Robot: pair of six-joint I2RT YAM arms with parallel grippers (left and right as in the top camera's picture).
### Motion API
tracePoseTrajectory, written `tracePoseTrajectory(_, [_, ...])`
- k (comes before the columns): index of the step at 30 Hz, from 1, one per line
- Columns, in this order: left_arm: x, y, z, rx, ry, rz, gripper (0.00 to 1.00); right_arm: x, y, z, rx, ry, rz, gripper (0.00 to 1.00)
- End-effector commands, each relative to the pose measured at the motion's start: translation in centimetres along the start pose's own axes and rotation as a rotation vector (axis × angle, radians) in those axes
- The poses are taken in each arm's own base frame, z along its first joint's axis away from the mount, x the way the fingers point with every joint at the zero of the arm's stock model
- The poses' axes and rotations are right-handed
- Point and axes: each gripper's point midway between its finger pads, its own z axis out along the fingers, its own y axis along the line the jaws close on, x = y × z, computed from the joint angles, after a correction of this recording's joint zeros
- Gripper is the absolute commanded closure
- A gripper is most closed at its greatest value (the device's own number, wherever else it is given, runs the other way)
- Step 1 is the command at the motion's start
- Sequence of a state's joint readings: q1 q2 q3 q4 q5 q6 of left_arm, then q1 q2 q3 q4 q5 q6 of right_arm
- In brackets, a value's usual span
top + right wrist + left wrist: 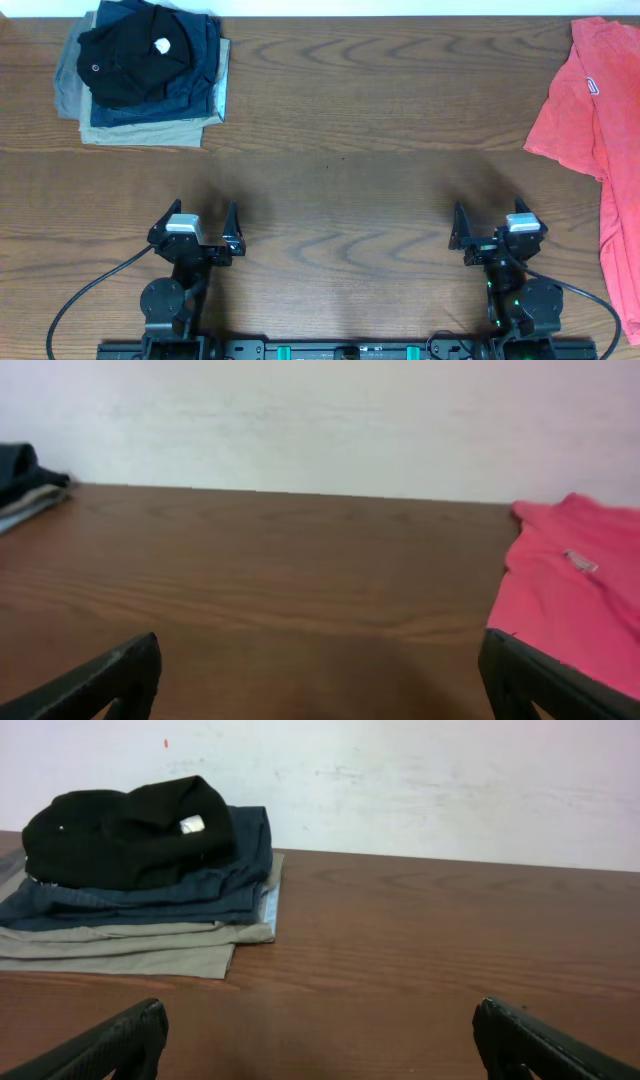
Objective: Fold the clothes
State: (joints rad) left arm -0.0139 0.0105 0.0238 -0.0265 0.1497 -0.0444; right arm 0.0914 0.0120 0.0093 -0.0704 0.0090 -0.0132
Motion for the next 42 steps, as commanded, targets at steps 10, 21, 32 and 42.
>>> tracePoseTrajectory(10, [1.5, 0.1, 0.1, 0.001, 0.043, 0.009, 0.02, 0.1, 0.2, 0.0, -0.003, -0.002, -0.069, 0.01])
tracePoseTrajectory(21, [1.5, 0.1, 0.1, 0.001, 0.043, 0.009, 0.02, 0.1, 0.2, 0.0, -0.003, -0.002, -0.069, 0.01])
tracePoseTrajectory(32, [1.5, 0.1, 0.1, 0.001, 0.043, 0.009, 0.02, -0.3, 1.4, -0.1, -0.071, -0.018, -0.068, 0.01])
tracePoseTrajectory(42, [1.6, 0.1, 0.1, 0.001, 0.045, 0.009, 0.02, -0.1, 2.6, -0.2, -0.143, 0.025, 0.445, 0.01])
